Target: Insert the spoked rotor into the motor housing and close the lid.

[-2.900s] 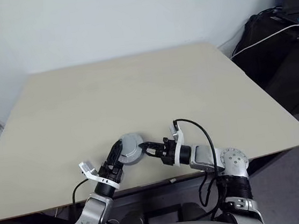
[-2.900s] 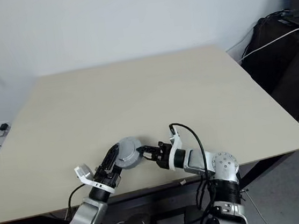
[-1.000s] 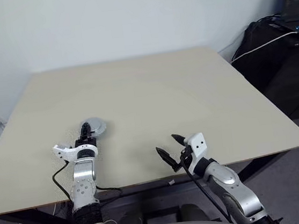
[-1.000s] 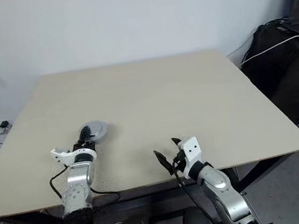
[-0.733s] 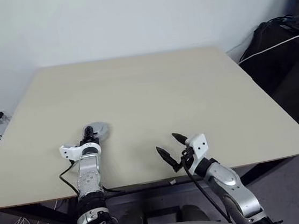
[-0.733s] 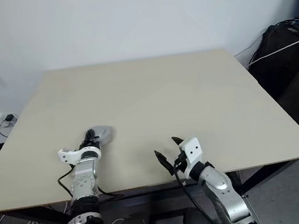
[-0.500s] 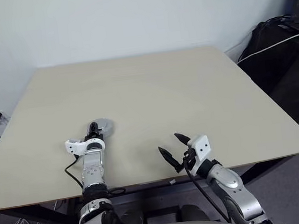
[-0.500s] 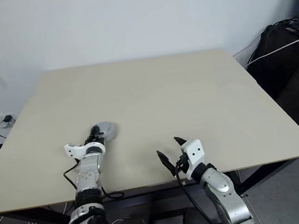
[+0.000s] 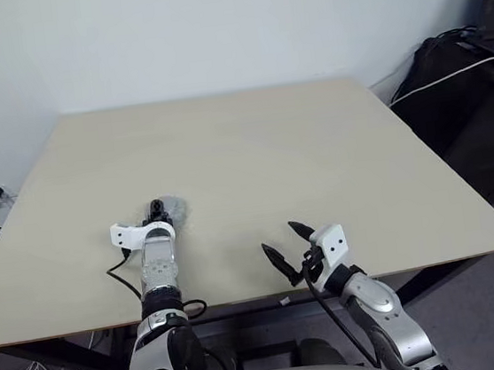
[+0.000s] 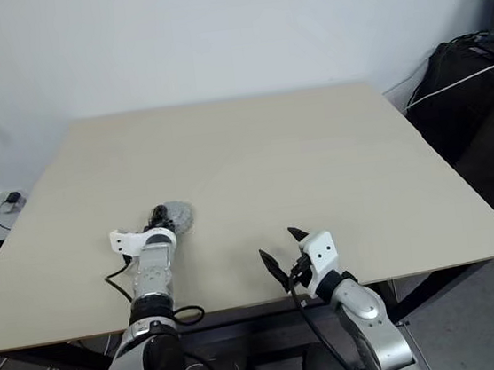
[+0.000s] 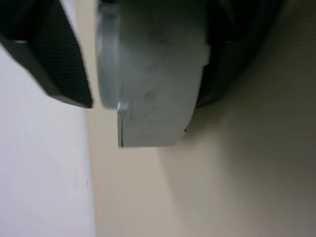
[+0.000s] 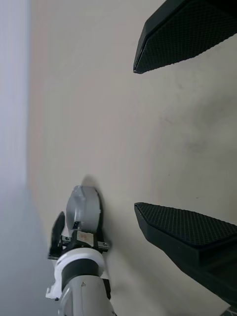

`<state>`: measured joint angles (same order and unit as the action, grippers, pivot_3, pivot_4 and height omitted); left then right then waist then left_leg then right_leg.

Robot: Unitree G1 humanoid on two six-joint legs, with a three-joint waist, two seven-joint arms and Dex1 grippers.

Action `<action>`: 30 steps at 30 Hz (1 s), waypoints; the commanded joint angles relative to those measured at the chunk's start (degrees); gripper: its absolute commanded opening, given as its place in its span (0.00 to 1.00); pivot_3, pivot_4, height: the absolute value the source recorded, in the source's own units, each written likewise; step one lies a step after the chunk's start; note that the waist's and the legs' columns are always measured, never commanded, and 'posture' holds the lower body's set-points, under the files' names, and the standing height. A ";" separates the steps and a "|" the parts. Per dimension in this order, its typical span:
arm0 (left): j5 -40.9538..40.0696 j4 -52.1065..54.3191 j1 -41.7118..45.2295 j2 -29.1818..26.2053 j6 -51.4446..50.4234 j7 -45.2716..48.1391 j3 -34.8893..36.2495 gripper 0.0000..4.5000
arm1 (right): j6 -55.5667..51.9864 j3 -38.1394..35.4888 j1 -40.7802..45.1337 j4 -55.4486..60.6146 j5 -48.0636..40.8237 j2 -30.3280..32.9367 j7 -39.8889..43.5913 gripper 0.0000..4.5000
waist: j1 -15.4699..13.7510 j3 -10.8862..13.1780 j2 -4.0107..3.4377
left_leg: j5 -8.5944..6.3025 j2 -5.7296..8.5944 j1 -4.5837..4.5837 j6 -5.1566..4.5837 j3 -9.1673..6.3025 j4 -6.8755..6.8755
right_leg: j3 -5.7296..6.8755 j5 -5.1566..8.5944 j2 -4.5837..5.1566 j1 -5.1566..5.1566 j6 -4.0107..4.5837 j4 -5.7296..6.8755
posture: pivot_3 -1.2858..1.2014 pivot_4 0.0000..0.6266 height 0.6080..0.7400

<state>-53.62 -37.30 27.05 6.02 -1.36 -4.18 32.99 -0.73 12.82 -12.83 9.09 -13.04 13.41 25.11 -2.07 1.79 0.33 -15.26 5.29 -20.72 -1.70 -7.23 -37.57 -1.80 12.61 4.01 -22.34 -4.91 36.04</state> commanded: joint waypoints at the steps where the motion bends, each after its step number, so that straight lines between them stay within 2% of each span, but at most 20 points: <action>1: 2.76 2.84 -1.72 1.04 -1.09 -3.32 -0.59 0.98 | 0.26 -0.72 0.81 0.53 0.33 -0.46 0.20 1.00 | 0.21 -0.16 -0.15 | -0.02 0.00 0.04 0.02 0.03 0.00 | -0.02 0.04 0.00 0.04 -0.06 0.00 | 0.52 0.00 1.00; 12: 3.85 26.02 -21.15 7.78 -16.16 -11.62 -8.90 0.99 | -0.86 -1.82 1.68 -0.06 -0.05 -0.81 0.50 1.00 | 1.27 -0.52 -0.32 | -0.11 -0.22 0.11 0.03 0.31 0.02 | -0.40 0.02 -0.19 -0.05 -0.06 0.01 | 0.52 0.00 1.00; 15: 2.89 31.45 -26.27 7.74 -19.94 -12.88 -11.69 0.99 | -1.65 -1.42 1.79 0.11 -0.31 -0.55 1.55 1.00 | 1.43 -0.77 -0.49 | -0.19 -0.31 0.21 -0.03 0.52 0.07 | -0.61 -0.05 -0.26 -0.08 0.13 0.02 | 0.52 0.00 1.00; 20: 5.78 41.17 -34.38 2.82 -24.75 -8.96 -20.47 0.99 | -2.21 -1.63 1.38 0.84 -0.90 -0.53 2.61 1.00 | 1.09 -1.07 -0.86 | -0.39 -0.37 0.29 0.07 0.69 0.06 | -0.73 0.25 -0.29 0.00 0.25 -0.02 | 0.52 0.00 1.00; 24: 18.08 47.54 -40.29 -4.73 -18.53 -0.24 -29.32 0.99 | -0.48 -2.46 0.04 -0.04 0.24 -0.69 1.63 1.00 | 0.76 -1.05 -0.86 | -0.41 -0.35 0.29 0.09 0.75 0.03 | -0.76 0.26 -0.27 0.05 0.26 -0.03 | 0.52 0.00 1.00; 26: 22.29 48.38 -41.65 -6.02 -15.45 2.19 -31.36 0.99 | 0.02 -2.62 -0.42 -0.19 0.73 -0.80 1.20 1.00 | 0.56 -0.96 -0.84 | -0.41 -0.36 0.28 0.10 0.76 0.03 | -0.76 0.27 -0.26 0.03 0.28 -0.03 | 0.52 0.00 1.00; 30: 35.89 47.33 -44.75 -8.49 -3.32 3.85 -35.62 0.99 | 3.92 -3.12 -2.47 -2.11 3.99 -1.73 -1.79 1.00 | 0.45 -0.80 -0.75 | -0.41 -0.46 0.26 0.13 0.76 0.04 | -0.73 0.29 -0.29 -0.03 0.31 -0.02 | 0.52 0.00 1.00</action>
<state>-22.23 8.43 -18.04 -1.99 -9.53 -1.10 -1.85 0.65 10.42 -15.49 6.61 -10.13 12.19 24.34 -1.62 0.98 -0.42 -15.68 4.82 -20.47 -1.57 -6.47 -37.51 -2.52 12.91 3.73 -22.40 -4.59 36.03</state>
